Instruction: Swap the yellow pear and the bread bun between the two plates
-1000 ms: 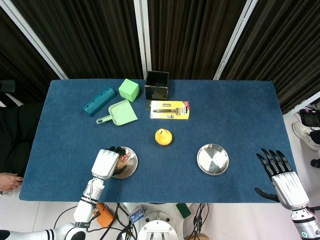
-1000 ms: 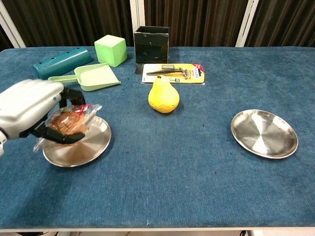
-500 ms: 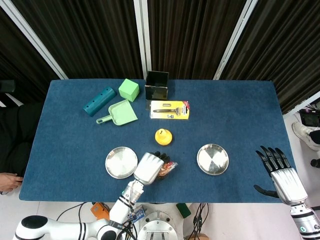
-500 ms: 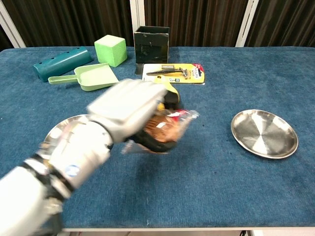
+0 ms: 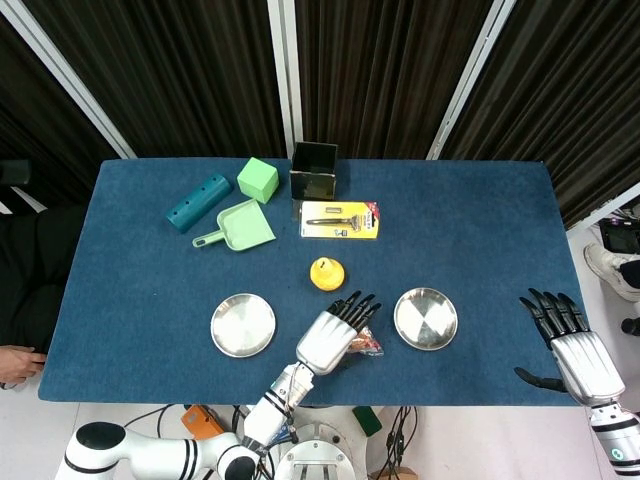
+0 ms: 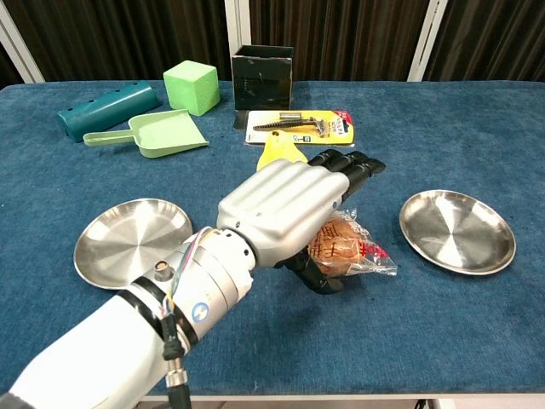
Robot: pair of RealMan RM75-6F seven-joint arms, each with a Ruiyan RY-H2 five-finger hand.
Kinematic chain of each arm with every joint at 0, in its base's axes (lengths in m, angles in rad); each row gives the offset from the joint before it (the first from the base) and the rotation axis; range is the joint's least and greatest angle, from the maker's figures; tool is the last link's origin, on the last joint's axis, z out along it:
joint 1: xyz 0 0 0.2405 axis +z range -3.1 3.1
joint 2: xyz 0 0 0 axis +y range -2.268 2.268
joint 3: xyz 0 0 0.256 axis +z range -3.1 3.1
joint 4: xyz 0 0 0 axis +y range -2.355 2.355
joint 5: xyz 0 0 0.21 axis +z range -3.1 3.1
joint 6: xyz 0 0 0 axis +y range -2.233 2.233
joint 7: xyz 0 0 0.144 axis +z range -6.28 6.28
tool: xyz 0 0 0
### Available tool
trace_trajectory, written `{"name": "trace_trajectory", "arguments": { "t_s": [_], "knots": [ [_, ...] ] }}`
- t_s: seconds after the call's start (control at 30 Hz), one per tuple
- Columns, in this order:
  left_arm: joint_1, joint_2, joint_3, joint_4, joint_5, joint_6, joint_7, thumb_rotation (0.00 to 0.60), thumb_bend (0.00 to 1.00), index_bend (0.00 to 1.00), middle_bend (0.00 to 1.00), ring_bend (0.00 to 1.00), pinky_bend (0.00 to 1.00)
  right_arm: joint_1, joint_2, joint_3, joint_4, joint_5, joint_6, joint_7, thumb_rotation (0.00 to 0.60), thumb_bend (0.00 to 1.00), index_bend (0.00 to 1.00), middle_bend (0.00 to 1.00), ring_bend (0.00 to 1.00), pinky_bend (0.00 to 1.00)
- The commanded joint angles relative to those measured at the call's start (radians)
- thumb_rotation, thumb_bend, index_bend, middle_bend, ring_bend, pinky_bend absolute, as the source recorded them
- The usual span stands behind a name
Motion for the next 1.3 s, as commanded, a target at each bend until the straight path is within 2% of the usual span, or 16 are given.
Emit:
{"name": "trace_trajectory", "arguments": {
  "t_s": [0.03,0.13,0.2,0.3,0.43,0.57,0.77,1.13,1.23,1.3],
  "knots": [
    [0.006,0.064,0.005,-0.15,-0.036,-0.017,-0.011,0.6,0.0,0.03,0.01,0.0,0.22,-0.001,0.0,0.001,-0.001,0.0,-0.002,-0.001,0.517,0.26,0.0,0.0,0.0,0.0],
    [-0.009,0.103,-0.04,-0.229,-0.02,0.0,-0.009,0.6,0.0,0.03,0.01,0.0,0.22,-0.004,0.0,0.001,-0.004,-0.002,-0.003,-0.004,0.518,0.26,0.0,0.0,0.0,0.0],
    [-0.026,0.116,-0.102,-0.234,-0.002,0.025,-0.019,0.6,0.0,0.03,0.01,0.0,0.22,-0.007,0.0,0.001,-0.005,-0.004,-0.001,-0.007,0.518,0.26,0.0,0.0,0.0,0.0],
    [-0.055,0.115,-0.187,-0.169,-0.01,0.049,-0.034,0.6,0.03,0.03,0.01,0.0,0.22,-0.009,0.0,0.001,-0.006,-0.006,-0.001,-0.009,0.517,0.26,0.0,0.0,0.0,0.0],
    [-0.084,0.1,-0.235,-0.05,-0.081,0.036,-0.049,0.6,0.04,0.03,0.01,0.0,0.17,-0.006,-0.003,0.004,-0.007,-0.003,-0.011,-0.015,0.518,0.26,0.0,0.0,0.0,0.0],
    [-0.122,0.061,-0.254,0.122,-0.145,0.008,-0.08,0.6,0.04,0.03,0.01,0.0,0.07,0.0,0.0,0.003,-0.014,-0.005,-0.029,-0.02,0.517,0.26,0.0,0.0,0.0,0.0],
    [-0.175,-0.001,-0.277,0.31,-0.212,-0.031,-0.155,0.6,0.05,0.03,0.01,0.0,0.07,0.003,0.005,0.004,-0.012,-0.006,-0.036,-0.006,0.517,0.26,0.0,0.0,0.0,0.0],
    [-0.193,-0.002,-0.275,0.252,-0.341,-0.055,-0.136,0.6,0.05,0.05,0.03,0.0,0.08,0.001,0.008,0.014,-0.005,0.0,-0.032,0.014,0.518,0.26,0.0,0.0,0.0,0.0],
    [-0.205,-0.016,-0.276,0.272,-0.348,-0.036,-0.137,0.6,0.06,0.12,0.08,0.04,0.14,-0.001,0.009,0.013,-0.007,-0.006,-0.026,0.015,0.518,0.26,0.0,0.0,0.0,0.0],
    [-0.213,-0.031,-0.283,0.296,-0.358,-0.023,-0.144,0.6,0.07,0.19,0.14,0.09,0.18,-0.002,0.01,0.013,-0.007,-0.006,-0.025,0.018,0.516,0.26,0.0,0.0,0.0,0.0]
  ]
}}
